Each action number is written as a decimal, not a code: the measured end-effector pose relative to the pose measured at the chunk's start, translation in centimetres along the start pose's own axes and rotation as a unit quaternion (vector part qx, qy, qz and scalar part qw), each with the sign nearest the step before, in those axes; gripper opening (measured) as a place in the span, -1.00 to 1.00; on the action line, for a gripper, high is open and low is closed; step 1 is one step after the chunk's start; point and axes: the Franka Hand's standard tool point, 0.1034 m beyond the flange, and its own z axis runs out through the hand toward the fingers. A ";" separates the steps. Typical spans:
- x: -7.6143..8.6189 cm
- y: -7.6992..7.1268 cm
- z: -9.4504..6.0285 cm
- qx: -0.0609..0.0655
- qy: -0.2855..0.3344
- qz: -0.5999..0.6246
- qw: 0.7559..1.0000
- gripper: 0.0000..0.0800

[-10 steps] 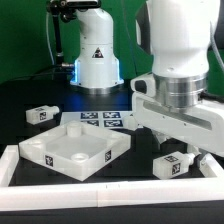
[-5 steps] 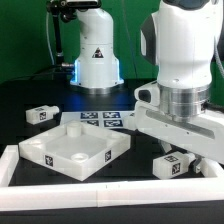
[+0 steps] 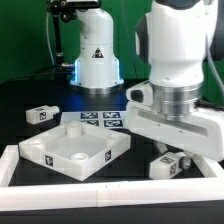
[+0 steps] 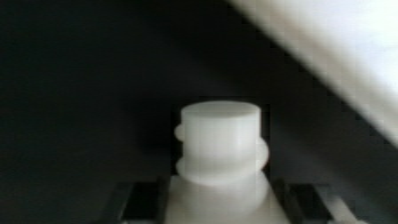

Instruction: Assemble one leg

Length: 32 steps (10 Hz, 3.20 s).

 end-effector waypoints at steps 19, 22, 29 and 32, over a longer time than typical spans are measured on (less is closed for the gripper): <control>-5.6 14.2 -5.5 0.013 -0.001 -0.142 0.990 -0.29; -8.4 20.8 -3.9 0.007 -0.003 -0.155 0.988 -0.29; -8.5 22.2 -2.5 -0.002 0.003 -0.168 0.986 -0.29; -9.2 21.7 -2.0 -0.005 0.006 -0.179 0.984 -0.29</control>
Offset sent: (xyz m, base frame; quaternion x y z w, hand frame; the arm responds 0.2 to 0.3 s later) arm -0.0256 0.0004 0.0532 -0.0364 0.0503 -0.0183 0.9979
